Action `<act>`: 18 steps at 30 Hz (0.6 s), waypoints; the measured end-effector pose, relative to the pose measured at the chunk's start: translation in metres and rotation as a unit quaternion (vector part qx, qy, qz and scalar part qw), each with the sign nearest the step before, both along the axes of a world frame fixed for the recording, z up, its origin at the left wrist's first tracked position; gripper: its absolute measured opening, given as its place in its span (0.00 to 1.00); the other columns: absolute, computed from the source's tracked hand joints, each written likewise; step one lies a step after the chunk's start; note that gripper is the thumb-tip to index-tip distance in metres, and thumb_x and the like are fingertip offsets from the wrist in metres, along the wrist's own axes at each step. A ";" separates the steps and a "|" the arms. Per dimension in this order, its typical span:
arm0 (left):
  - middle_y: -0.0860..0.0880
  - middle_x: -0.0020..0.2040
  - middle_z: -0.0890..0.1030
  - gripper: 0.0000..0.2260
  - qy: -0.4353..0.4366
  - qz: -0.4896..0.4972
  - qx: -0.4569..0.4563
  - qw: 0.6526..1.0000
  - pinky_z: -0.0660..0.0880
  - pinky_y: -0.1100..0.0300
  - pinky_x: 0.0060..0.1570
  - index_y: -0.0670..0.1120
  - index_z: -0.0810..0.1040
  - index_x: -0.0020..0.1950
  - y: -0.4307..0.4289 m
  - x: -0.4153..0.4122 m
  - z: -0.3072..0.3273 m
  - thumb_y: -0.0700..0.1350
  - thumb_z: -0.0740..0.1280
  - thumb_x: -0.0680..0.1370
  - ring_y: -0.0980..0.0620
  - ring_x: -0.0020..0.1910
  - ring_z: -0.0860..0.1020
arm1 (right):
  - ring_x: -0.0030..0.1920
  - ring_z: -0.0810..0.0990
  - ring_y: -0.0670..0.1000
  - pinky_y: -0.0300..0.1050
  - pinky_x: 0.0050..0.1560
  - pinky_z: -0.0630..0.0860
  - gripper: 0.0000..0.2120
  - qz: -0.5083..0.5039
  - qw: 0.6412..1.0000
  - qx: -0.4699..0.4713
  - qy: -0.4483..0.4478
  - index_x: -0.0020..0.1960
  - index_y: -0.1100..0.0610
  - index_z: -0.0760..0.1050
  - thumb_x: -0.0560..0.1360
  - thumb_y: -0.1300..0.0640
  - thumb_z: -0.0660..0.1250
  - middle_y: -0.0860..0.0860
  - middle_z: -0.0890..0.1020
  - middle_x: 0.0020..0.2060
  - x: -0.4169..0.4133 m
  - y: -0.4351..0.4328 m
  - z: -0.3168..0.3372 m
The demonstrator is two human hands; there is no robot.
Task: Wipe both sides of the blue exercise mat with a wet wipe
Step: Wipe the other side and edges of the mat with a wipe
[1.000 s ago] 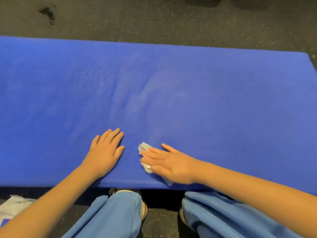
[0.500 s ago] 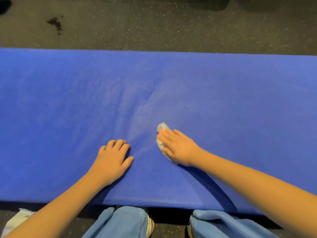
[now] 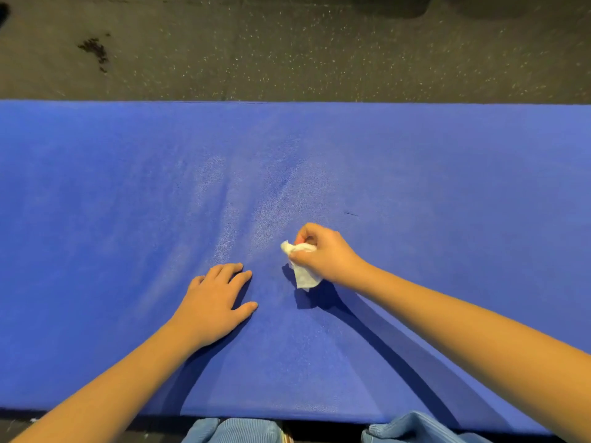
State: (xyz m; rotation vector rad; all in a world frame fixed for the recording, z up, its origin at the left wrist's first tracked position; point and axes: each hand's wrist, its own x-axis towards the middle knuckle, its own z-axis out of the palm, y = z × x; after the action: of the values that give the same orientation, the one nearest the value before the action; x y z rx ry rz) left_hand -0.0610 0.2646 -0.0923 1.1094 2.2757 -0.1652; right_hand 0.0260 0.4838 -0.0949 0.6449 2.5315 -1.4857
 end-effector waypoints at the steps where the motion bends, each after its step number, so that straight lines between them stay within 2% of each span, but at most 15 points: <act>1: 0.57 0.76 0.57 0.46 0.001 -0.003 0.002 1.000 0.60 0.55 0.70 0.54 0.57 0.77 0.002 -0.002 0.000 0.71 0.35 0.62 0.55 0.75 0.55 | 0.42 0.79 0.53 0.45 0.41 0.74 0.09 0.020 0.999 0.037 -0.019 0.42 0.55 0.73 0.74 0.52 0.69 0.53 0.80 0.41 0.000 0.002 -0.002; 3: 0.57 0.74 0.60 0.46 -0.002 -0.008 0.004 1.000 0.62 0.55 0.68 0.55 0.60 0.76 0.004 -0.005 0.002 0.71 0.37 0.62 0.56 0.73 0.57 | 0.42 0.77 0.57 0.48 0.38 0.75 0.09 0.084 0.975 0.207 -0.002 0.39 0.59 0.76 0.71 0.55 0.72 0.54 0.78 0.42 0.009 0.003 -0.013; 4: 0.58 0.73 0.61 0.45 -0.005 -0.010 0.004 1.000 0.63 0.56 0.67 0.55 0.61 0.75 0.006 -0.006 0.003 0.72 0.38 0.62 0.56 0.72 0.58 | 0.40 0.76 0.58 0.49 0.36 0.74 0.09 0.110 0.953 0.278 0.041 0.36 0.60 0.77 0.70 0.56 0.73 0.54 0.77 0.41 0.016 0.003 -0.022; 6: 0.58 0.70 0.63 0.44 -0.012 -0.017 0.003 1.000 0.65 0.57 0.64 0.55 0.63 0.74 0.007 -0.010 0.003 0.72 0.39 0.62 0.55 0.69 0.60 | 0.38 0.74 0.56 0.49 0.39 0.72 0.12 0.170 0.917 0.347 0.099 0.33 0.59 0.76 0.71 0.53 0.68 0.52 0.77 0.37 0.033 0.001 -0.032; 8: 0.57 0.67 0.64 0.43 -0.021 -0.028 0.001 0.999 0.66 0.57 0.62 0.55 0.64 0.72 0.010 -0.016 0.003 0.72 0.41 0.63 0.54 0.67 0.62 | 0.42 0.75 0.55 0.48 0.49 0.69 0.12 0.210 0.889 0.386 0.129 0.36 0.57 0.78 0.73 0.52 0.62 0.51 0.76 0.36 0.044 0.003 -0.034; 9: 0.56 0.66 0.65 0.40 -0.025 -0.034 0.001 0.999 0.67 0.57 0.61 0.54 0.65 0.71 0.011 -0.019 0.002 0.73 0.44 0.65 0.54 0.66 0.63 | 0.43 0.75 0.56 0.48 0.51 0.68 0.09 0.223 0.879 0.397 0.139 0.37 0.56 0.78 0.72 0.53 0.64 0.50 0.76 0.35 0.045 0.009 -0.035; 11: 0.55 0.64 0.66 0.30 -0.035 -0.033 0.006 0.999 0.68 0.57 0.59 0.53 0.67 0.69 0.014 -0.023 0.000 0.69 0.56 0.73 0.52 0.63 0.64 | 0.42 0.76 0.57 0.49 0.46 0.69 0.03 0.197 0.886 0.406 0.108 0.36 0.56 0.78 0.65 0.59 0.72 0.51 0.76 0.35 0.035 0.025 -0.036; 13: 0.54 0.64 0.66 0.25 -0.038 -0.031 0.012 0.999 0.68 0.58 0.59 0.52 0.68 0.68 0.018 -0.026 -0.001 0.64 0.60 0.76 0.52 0.63 0.64 | 0.38 0.75 0.59 0.48 0.34 0.69 0.09 0.116 0.928 0.349 0.059 0.33 0.59 0.76 0.60 0.66 0.76 0.54 0.75 0.36 0.021 0.031 -0.041; 14: 0.54 0.64 0.65 0.27 -0.040 -0.034 0.005 0.999 0.67 0.59 0.59 0.52 0.67 0.68 0.019 -0.027 0.000 0.66 0.58 0.75 0.52 0.63 0.64 | 0.36 0.75 0.59 0.46 0.30 0.68 0.10 0.094 0.945 0.307 0.063 0.33 0.62 0.75 0.60 0.69 0.76 0.56 0.75 0.35 0.016 0.028 -0.041; 16: 0.55 0.64 0.65 0.36 -0.042 -0.034 0.005 0.999 0.65 0.60 0.60 0.52 0.66 0.70 0.020 -0.028 0.000 0.70 0.47 0.68 0.53 0.64 0.64 | 0.36 0.75 0.60 0.47 0.28 0.70 0.10 0.150 0.960 0.221 0.086 0.39 0.62 0.76 0.61 0.70 0.75 0.58 0.75 0.37 0.018 0.010 -0.039; 18: 0.55 0.65 0.65 0.40 -0.045 -0.028 0.015 0.998 0.64 0.60 0.62 0.52 0.66 0.70 0.019 -0.027 -0.001 0.70 0.43 0.65 0.53 0.65 0.64 | 0.38 0.75 0.59 0.47 0.29 0.72 0.13 0.267 0.938 0.191 0.108 0.44 0.59 0.75 0.63 0.68 0.74 0.57 0.76 0.39 0.028 -0.001 -0.038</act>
State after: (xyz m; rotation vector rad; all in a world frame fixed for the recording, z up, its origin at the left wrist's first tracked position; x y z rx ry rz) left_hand -0.0879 0.2838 -0.0932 1.1723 2.1755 -0.0998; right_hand 0.0539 0.4829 -0.1329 -0.1934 2.8613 -0.9284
